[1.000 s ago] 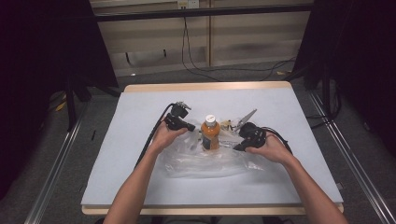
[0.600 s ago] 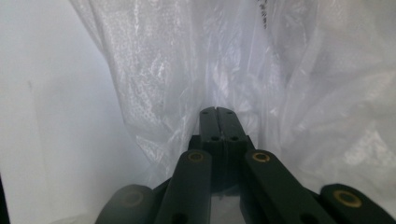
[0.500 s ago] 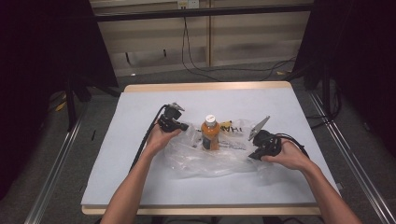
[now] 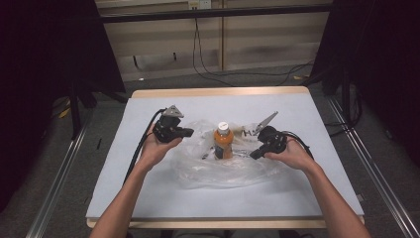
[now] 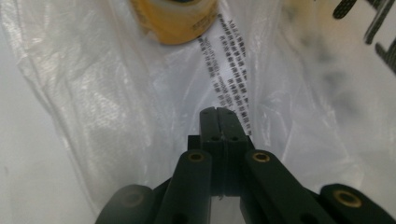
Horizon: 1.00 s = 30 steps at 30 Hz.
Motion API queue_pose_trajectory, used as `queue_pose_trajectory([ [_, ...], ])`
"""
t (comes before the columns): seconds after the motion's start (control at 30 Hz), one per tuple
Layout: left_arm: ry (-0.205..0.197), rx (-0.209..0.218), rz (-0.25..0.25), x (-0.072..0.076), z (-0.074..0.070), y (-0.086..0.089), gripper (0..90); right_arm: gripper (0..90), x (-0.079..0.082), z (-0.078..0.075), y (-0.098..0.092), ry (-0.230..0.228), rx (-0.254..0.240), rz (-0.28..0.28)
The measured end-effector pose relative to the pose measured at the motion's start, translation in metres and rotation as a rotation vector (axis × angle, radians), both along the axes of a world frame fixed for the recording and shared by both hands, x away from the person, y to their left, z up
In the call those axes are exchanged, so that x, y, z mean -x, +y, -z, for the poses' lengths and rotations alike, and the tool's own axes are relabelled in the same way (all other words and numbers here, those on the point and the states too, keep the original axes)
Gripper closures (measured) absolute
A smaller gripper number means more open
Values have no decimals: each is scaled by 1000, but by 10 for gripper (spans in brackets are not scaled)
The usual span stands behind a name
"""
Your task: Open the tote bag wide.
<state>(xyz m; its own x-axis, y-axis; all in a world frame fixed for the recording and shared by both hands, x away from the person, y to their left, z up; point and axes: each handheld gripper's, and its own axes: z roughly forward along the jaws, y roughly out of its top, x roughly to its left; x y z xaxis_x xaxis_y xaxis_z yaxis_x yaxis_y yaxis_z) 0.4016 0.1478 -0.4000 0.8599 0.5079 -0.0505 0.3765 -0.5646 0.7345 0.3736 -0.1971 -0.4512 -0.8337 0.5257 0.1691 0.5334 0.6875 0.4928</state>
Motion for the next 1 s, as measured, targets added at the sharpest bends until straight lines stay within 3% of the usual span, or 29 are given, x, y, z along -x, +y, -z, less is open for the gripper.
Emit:
queue_pose_trajectory([
  [0.2, 30, -90, 151, 25, 8, -17, 900, 900, -10, 5, 1, 32, 10, 37],
  [0.4, 99, -74, 231, 41, 33, -33, 900, 900, -16, 11, 1, 42, 29, 49],
  [0.43, 102, -103, 239, 43, 38, -35, 900, 900, -18, 11, 1, 42, 31, 47],
  [0.57, 131, -135, 276, 51, 57, -38, 900, 900, -26, 11, 3, 33, 44, 52],
  [0.6, 117, -153, 277, 55, 59, -38, 900, 900, -29, 10, 3, 26, 51, 56],
  [0.73, 125, -192, 298, 65, 64, -38, 900, 900, -36, 12, -4, 16, 38, 97],
  [0.8, 133, -188, 304, 69, 64, -35, 900, 900, -40, 12, -9, -13, 48, 128],
  [0.9, 131, -179, 299, 71, 65, -30, 900, 900, -43, 12, -13, -13, 45, 147],
  [0.93, 156, -180, 322, 71, 64, -28, 900, 900, -44, 12, -15, -20, 54, 150],
  [1.0, 138, -177, 306, 75, 65, -25, 900, 900, -45, 12, -18, -34, 73, 171],
])
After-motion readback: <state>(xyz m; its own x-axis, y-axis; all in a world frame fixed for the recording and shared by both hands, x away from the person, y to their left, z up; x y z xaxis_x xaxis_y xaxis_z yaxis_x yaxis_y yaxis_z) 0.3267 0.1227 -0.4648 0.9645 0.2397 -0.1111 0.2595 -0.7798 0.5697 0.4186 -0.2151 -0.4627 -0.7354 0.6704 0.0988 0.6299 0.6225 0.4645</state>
